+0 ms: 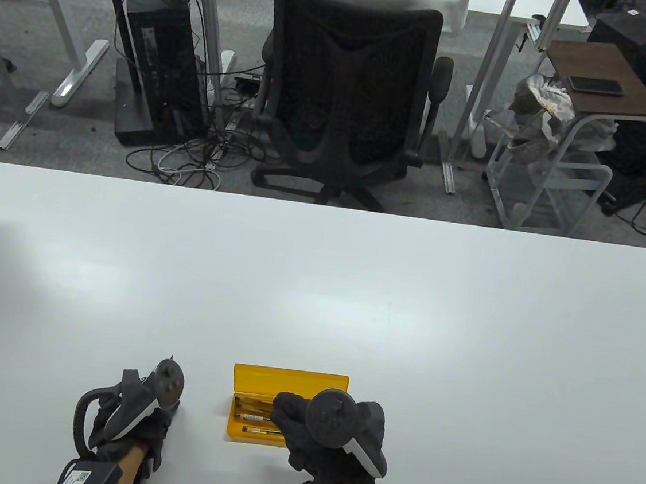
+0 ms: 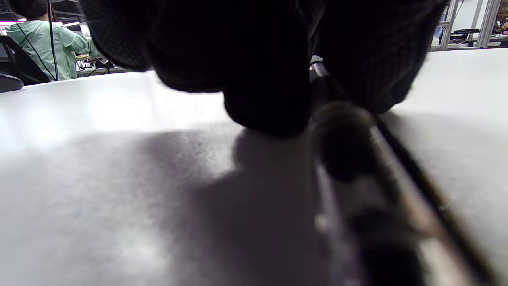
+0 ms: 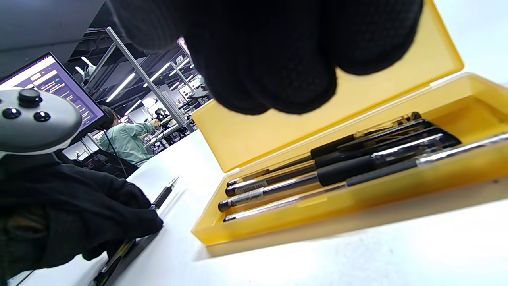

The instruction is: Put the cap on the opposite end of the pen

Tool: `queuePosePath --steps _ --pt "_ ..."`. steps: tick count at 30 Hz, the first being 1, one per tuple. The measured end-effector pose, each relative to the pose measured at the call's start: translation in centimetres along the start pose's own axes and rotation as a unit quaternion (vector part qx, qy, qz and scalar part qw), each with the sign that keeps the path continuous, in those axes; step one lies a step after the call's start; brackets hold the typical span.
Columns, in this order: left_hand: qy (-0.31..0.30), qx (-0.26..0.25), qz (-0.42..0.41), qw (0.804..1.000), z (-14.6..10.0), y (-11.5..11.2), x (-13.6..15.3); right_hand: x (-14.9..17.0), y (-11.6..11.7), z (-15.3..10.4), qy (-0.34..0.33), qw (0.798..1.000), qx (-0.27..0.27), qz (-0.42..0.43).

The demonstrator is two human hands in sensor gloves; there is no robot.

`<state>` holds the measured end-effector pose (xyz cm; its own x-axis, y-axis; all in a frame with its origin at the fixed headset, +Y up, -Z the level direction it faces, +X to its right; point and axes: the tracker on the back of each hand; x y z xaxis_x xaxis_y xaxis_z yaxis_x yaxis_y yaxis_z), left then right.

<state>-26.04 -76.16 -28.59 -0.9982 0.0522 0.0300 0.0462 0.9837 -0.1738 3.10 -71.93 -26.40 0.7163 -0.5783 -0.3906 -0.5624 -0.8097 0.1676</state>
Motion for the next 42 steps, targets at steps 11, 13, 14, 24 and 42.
queuePosePath --steps 11,13,14,24,42 --pt "-0.002 0.008 0.009 1.0 0.0 0.0 -0.2 0.0 0.0 0.0 0.001 1.0 -0.006 -0.002" --pt "-0.002 0.008 0.009 1.0 0.0 0.0 -0.2 0.0 0.0 0.0 0.002 1.0 -0.006 -0.001" --pt "-0.002 0.008 0.01 1.0 0.0 0.0 -0.2 0.0 0.0 0.0 0.004 1.0 -0.006 0.0" --pt "0.002 -0.013 0.008 1.0 -0.7 2.1 -0.5 0.3 -0.6 0.0 0.025 0.999 0.007 -0.026" --pt "-0.254 -0.016 0.081 0.964 -1.8 0.3 -10.2 0.9 1.3 1.7 0.072 0.95 -0.103 -0.285"
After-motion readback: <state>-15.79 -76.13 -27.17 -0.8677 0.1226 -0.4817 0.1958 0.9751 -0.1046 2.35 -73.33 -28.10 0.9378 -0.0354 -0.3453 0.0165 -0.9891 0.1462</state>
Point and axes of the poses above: the tracker on the back of each hand, its own x axis roughly to the little-finger side, its own z axis roughly from the wrist to the fingertips, y = z × x, and after that the axes turned 10 degrees about -y, right-handed
